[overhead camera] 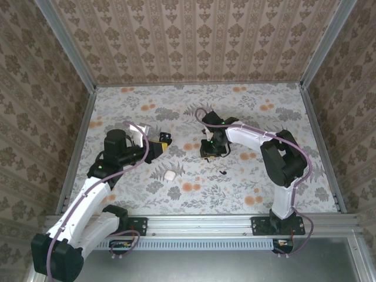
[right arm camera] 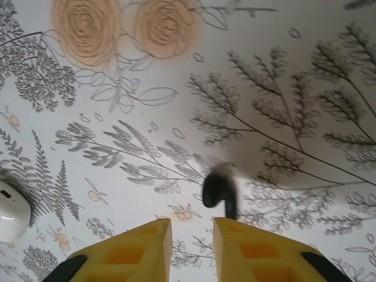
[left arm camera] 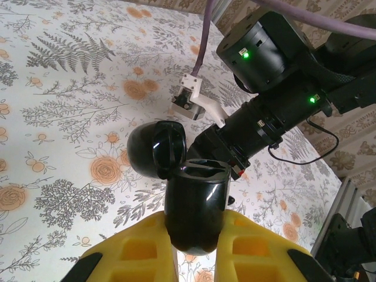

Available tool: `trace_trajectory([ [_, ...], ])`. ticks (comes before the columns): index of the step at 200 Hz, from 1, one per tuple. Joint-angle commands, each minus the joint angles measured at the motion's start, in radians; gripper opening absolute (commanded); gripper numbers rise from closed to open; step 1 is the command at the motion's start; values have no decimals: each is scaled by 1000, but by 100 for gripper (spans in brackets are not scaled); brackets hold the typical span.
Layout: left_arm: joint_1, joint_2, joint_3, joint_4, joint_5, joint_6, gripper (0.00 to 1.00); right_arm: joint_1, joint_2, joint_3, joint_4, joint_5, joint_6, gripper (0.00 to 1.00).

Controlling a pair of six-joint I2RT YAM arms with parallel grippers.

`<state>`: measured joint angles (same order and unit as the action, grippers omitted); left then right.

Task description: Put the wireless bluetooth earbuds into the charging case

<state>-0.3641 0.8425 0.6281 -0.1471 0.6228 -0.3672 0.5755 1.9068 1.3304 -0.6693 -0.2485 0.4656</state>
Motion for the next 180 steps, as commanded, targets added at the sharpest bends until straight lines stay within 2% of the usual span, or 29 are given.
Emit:
trace_trajectory([
  [1, -9, -12, -16, 24, -10, -19, 0, 22, 40, 49, -83, 81, -22, 26],
  [49, -15, -13, -24, 30, -18, -24, 0, 47, 89, 107, -139, 156, -25, 26],
  [180, -21, 18, -21, 46, -17, -24, 0, 57, 140, 164, -177, 181, -34, 27],
])
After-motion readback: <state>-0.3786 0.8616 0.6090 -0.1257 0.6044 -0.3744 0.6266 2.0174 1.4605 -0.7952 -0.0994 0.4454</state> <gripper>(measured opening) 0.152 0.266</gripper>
